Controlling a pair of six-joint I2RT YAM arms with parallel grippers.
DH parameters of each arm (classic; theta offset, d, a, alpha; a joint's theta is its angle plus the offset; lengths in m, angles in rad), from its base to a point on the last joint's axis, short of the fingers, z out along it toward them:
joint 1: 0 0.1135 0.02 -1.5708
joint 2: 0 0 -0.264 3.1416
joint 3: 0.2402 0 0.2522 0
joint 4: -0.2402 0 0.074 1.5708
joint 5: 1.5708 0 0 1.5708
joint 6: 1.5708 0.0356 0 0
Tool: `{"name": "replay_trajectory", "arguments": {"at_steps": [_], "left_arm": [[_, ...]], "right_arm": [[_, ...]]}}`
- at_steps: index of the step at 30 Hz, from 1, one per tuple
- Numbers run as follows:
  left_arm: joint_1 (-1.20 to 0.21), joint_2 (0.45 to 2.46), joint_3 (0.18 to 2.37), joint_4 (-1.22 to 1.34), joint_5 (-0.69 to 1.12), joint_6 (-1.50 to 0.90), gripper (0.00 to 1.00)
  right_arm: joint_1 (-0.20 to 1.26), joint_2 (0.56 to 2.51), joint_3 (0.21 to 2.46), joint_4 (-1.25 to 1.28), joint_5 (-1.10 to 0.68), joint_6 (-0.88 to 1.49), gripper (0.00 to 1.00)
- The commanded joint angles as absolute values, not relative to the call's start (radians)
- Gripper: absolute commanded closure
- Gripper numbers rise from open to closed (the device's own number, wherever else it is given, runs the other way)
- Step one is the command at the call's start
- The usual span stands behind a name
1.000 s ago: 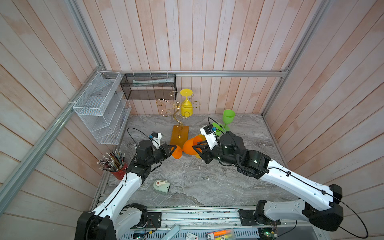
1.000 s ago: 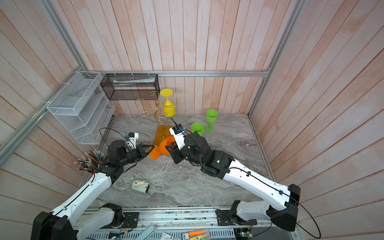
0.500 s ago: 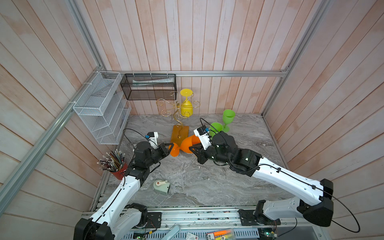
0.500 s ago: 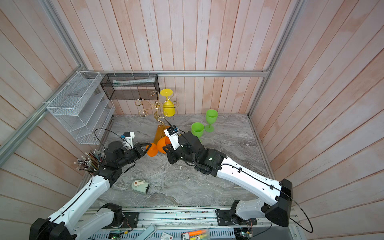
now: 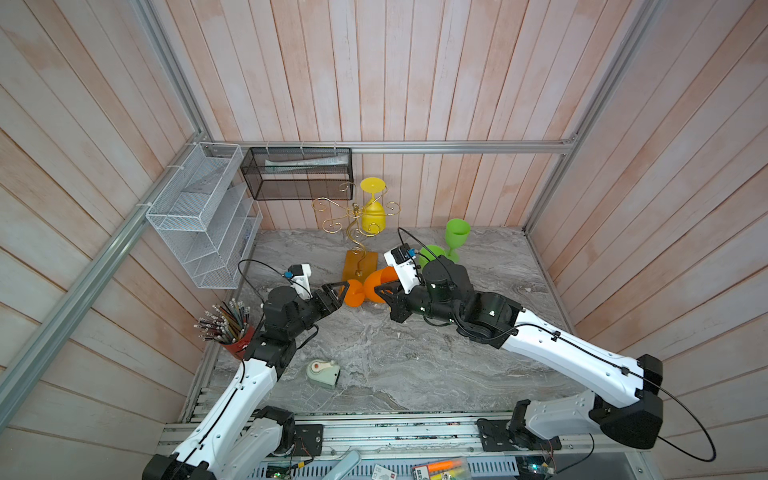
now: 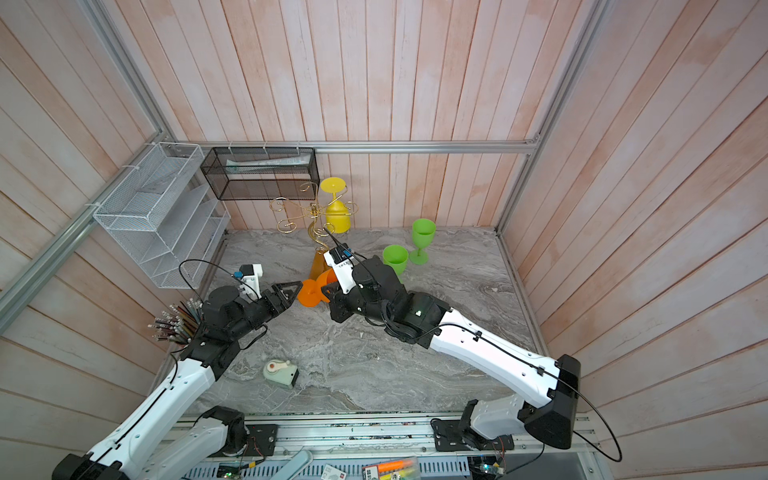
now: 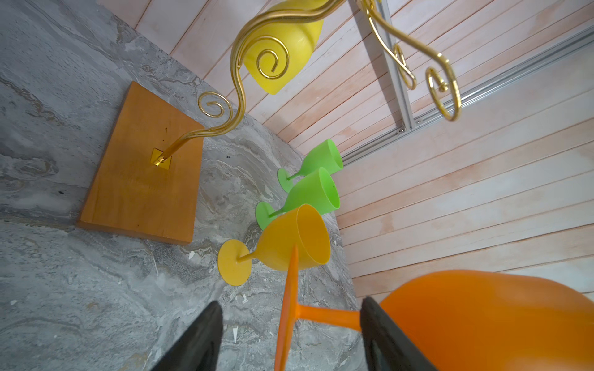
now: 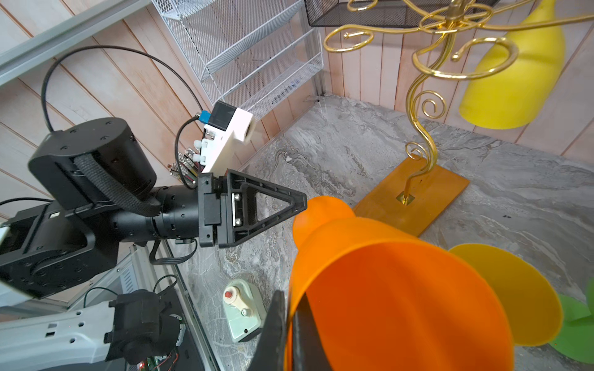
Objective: Take the wine glass off the wine glass rack
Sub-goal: Place the wine glass at the center of the table.
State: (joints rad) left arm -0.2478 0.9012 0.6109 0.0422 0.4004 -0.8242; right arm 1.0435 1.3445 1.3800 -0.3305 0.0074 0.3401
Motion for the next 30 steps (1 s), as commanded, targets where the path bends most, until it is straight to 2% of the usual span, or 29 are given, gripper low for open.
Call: {"name": "replay_trajectory", "arguments": {"at_steps": [1,3,11,21,30], "left_arm": [[-0.245,0.871,0.658,0.01,0.376,-0.772,0.06],[-0.245,0.864,0.685,-0.012,0.379,-0.753,0.0],[-0.245,0.836,0.741,-0.079,0.38,-0.684,0.0],[-0.244,0.82,0.765,-0.129,0.388,-0.611,0.0],[-0.245,0.844,0.824,-0.172,0.396,-0.55,0.0]], "right_arm": [[1.033,1.339,1.439,-0.37,0.046,0.325,1.0],[1.024,1.325,1.456,-0.39,0.057,0.321,1.0],[0.98,1.237,1.529,-0.49,0.138,0.307,1.0],[0.9,1.131,1.516,-0.644,0.267,0.338,1.0],[0.791,1.12,1.496,-0.793,0.353,0.397,1.0]]}}
